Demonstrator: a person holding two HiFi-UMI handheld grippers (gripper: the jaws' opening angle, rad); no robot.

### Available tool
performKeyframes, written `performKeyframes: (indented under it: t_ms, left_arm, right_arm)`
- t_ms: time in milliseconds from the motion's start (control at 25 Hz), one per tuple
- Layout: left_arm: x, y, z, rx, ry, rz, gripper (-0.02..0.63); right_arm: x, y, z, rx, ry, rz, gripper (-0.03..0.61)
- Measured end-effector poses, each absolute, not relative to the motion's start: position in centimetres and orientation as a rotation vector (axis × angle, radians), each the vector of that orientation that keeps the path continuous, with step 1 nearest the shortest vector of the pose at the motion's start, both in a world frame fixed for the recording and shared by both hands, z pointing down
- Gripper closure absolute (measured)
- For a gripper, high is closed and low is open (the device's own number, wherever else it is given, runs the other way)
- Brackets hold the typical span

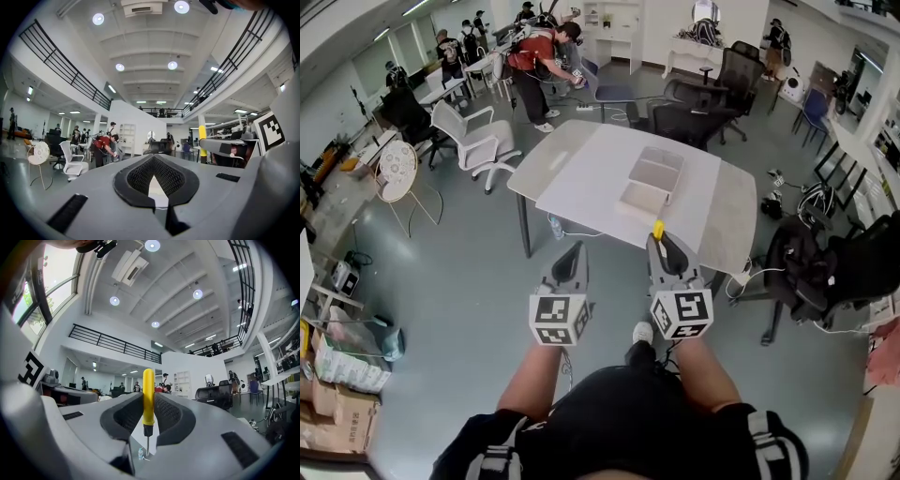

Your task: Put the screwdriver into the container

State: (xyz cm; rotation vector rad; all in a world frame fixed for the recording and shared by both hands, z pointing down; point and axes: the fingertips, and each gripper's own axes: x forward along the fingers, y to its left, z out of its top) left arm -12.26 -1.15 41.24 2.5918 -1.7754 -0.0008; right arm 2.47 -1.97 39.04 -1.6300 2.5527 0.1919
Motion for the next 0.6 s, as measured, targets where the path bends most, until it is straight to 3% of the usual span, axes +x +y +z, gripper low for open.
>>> performKeyframes:
  t_ms: [600]
  left_arm:
    - [-7.6, -18.5, 41.0, 2.545, -1.808, 0.065, 0.607]
  right_arm:
    - [6.5, -20.2, 39.1, -1.579, 2.623, 0.120, 0.520]
